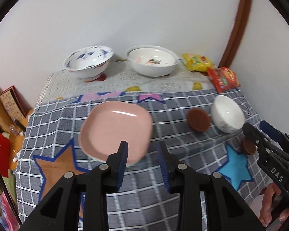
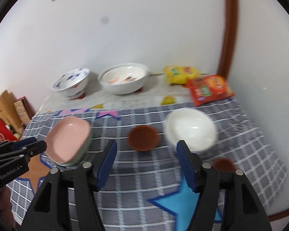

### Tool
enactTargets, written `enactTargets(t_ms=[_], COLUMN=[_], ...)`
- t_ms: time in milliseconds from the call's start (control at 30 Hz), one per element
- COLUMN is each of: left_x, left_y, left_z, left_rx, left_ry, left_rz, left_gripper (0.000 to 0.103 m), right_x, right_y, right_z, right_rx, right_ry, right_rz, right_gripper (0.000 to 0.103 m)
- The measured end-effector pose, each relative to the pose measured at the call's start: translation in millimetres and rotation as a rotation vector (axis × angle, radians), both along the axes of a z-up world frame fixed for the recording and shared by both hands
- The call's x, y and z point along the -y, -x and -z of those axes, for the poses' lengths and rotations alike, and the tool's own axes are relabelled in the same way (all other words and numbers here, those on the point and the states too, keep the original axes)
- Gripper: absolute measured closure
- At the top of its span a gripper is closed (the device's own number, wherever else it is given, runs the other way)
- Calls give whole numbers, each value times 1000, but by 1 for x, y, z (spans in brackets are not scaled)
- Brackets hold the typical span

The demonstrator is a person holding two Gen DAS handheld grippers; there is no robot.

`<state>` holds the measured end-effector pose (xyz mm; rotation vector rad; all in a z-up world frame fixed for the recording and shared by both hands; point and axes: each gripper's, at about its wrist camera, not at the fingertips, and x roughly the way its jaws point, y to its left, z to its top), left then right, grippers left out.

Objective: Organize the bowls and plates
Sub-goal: 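Open both grippers to release the pink plate rim and withdraw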

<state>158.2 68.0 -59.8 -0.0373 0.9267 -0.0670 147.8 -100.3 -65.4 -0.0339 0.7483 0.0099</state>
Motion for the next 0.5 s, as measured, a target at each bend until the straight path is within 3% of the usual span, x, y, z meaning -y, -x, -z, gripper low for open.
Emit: enactTargets(t_ms=[267,400,500], left_x=[65,91,107], left_y=[8,9,8], left_z=[-8,-6,-4], left_rx=[42,36,21], left_ry=[-17,-11,0], left_rz=[60,71,87], left_gripper=[70,70,70], right_x=[67,99,111], right_y=[34,42,48], right_z=[-16,-23,-25], right_rx=[24,-14,1], right_ry=[8,-49,-4], right_rz=[111,118,129], right_gripper=[34,38,40])
